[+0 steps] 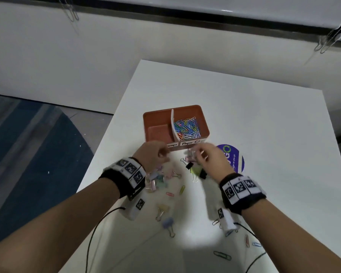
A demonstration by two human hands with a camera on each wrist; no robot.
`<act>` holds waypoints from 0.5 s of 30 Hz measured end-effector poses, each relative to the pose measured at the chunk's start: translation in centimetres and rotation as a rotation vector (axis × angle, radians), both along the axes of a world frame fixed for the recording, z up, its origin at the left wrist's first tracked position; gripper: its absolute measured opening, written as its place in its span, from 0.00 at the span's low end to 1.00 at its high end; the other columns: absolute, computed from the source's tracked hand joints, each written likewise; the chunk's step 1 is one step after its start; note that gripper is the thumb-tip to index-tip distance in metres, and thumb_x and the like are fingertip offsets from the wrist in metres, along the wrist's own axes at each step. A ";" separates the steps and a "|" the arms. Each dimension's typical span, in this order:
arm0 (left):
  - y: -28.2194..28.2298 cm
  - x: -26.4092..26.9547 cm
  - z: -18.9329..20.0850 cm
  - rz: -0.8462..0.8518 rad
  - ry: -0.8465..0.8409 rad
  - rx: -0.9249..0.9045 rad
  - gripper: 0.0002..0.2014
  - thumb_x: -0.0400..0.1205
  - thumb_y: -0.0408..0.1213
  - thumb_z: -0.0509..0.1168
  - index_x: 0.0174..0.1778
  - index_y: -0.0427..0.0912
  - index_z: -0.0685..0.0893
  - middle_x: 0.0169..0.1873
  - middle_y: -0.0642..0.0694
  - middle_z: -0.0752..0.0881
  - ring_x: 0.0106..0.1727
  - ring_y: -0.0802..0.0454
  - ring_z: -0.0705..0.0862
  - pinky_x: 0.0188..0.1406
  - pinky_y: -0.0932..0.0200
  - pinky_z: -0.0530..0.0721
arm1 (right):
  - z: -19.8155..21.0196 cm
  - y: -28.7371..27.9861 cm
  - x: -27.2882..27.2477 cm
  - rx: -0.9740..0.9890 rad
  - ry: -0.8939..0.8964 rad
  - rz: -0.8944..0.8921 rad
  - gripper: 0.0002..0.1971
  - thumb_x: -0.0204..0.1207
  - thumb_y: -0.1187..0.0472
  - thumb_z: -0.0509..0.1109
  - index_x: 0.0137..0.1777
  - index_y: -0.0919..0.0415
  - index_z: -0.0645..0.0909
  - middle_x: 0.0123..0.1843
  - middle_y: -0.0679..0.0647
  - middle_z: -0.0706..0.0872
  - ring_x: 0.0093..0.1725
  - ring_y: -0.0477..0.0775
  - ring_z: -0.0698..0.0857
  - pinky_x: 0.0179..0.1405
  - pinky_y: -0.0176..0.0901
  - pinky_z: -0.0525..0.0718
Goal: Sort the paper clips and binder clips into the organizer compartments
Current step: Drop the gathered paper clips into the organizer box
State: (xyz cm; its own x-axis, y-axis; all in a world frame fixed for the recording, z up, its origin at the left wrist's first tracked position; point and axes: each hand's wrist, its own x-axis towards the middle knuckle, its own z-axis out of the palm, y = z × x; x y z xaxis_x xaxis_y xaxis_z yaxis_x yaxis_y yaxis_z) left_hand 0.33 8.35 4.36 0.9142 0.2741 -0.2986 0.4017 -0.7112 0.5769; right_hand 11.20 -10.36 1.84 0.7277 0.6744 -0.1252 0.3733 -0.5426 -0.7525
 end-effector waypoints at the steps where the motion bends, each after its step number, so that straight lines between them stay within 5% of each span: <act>1: -0.3 -1.0 -0.9 -0.027 0.065 0.010 0.10 0.76 0.41 0.71 0.51 0.43 0.85 0.48 0.47 0.87 0.47 0.51 0.83 0.52 0.60 0.80 | -1.0 -0.6 -0.9 -0.052 0.027 0.064 0.08 0.80 0.62 0.64 0.52 0.53 0.85 0.50 0.46 0.86 0.42 0.35 0.83 0.45 0.25 0.79; 7: -3.4 -4.0 -6.1 -0.254 0.316 0.160 0.16 0.74 0.54 0.69 0.54 0.52 0.85 0.56 0.49 0.82 0.60 0.49 0.79 0.61 0.50 0.79 | -5.8 -1.5 -4.6 -0.336 0.028 0.357 0.16 0.74 0.65 0.66 0.60 0.52 0.84 0.60 0.52 0.82 0.59 0.53 0.83 0.58 0.44 0.81; 10: -4.4 -4.3 -7.3 -0.326 0.320 0.273 0.14 0.75 0.55 0.67 0.54 0.55 0.86 0.58 0.49 0.81 0.62 0.47 0.79 0.59 0.50 0.79 | -6.7 -0.8 -5.1 -0.414 -0.002 0.356 0.15 0.74 0.63 0.67 0.59 0.51 0.84 0.59 0.54 0.79 0.58 0.57 0.81 0.58 0.51 0.82; 15: -5.0 -4.4 -7.9 -0.330 0.319 0.364 0.13 0.77 0.52 0.65 0.54 0.55 0.86 0.57 0.48 0.80 0.62 0.43 0.77 0.59 0.51 0.73 | -7.7 -0.7 -5.4 -0.460 0.026 0.292 0.05 0.76 0.58 0.69 0.48 0.56 0.85 0.53 0.56 0.80 0.52 0.60 0.82 0.52 0.47 0.82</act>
State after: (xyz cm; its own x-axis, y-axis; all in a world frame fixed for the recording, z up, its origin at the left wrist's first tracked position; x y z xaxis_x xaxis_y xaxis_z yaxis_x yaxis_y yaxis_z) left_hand -4.06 3.31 -3.52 0.8490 0.1262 -0.5132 0.2387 -0.9579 0.1593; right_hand 5.83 -11.01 -5.84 0.5108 0.7193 -0.4707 0.5421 -0.6945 -0.4731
